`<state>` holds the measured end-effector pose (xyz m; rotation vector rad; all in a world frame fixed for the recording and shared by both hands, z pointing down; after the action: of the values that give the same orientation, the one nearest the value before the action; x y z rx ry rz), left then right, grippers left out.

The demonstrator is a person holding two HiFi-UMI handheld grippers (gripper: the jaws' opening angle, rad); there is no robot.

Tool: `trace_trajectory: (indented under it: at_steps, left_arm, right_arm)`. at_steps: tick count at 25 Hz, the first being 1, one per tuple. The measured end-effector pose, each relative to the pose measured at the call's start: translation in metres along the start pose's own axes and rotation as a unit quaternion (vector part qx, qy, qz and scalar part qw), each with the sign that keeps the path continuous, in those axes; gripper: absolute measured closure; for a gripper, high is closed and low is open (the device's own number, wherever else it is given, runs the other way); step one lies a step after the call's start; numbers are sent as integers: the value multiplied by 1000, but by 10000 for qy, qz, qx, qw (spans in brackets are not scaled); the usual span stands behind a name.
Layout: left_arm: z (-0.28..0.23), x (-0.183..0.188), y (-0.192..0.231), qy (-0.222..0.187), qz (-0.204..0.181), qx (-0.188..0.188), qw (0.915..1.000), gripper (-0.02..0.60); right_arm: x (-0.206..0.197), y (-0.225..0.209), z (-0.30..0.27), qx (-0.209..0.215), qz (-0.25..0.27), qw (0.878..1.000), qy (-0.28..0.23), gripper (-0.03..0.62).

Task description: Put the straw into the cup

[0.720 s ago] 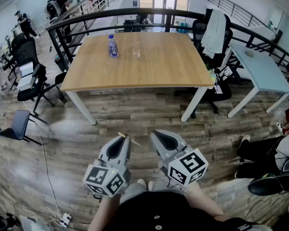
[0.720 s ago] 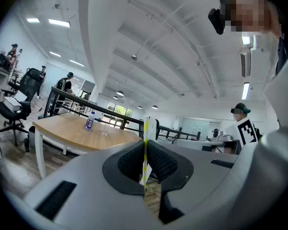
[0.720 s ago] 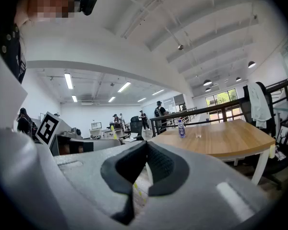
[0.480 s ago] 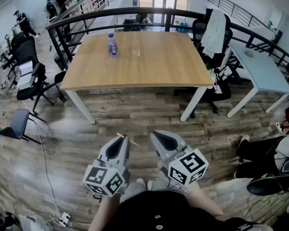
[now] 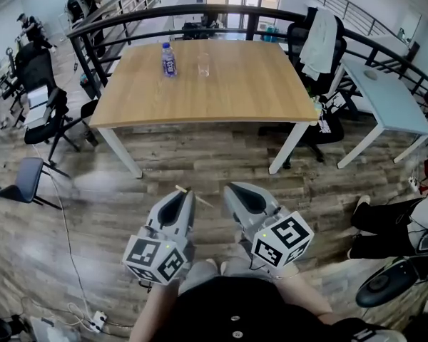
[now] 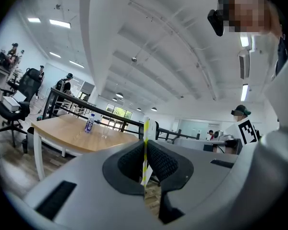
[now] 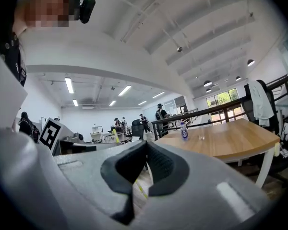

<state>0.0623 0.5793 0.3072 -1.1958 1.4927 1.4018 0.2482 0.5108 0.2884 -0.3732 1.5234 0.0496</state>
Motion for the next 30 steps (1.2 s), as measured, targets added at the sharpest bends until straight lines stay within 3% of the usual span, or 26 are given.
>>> trace_trajectory:
  at_steps: [17,23,30]
  left_arm:
    - [-9,-8,29,133,111,-241,9996,549]
    - [-40,-5,35,90,127,-213,9997,549]
    - [-106,8,49,18,96,-88,9999,549]
  right_arm:
    - [-18,6,-24,-209,-87,9997,47,595]
    - [-13,-23,-38,-183,-63,9998,80,595]
    - [-3,-91,-74,33,-58,9999,77,595]
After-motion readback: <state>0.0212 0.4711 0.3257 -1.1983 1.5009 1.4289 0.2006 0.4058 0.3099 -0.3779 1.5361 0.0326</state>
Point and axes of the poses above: the fingertips, and each gripper's own axes: z backward along the fingers, y to its left, x out of its top, the point moved 9 cm from there along z, backward along the fingers, and after that the axes turned 14 degrees about x, right-handed, at the moved point
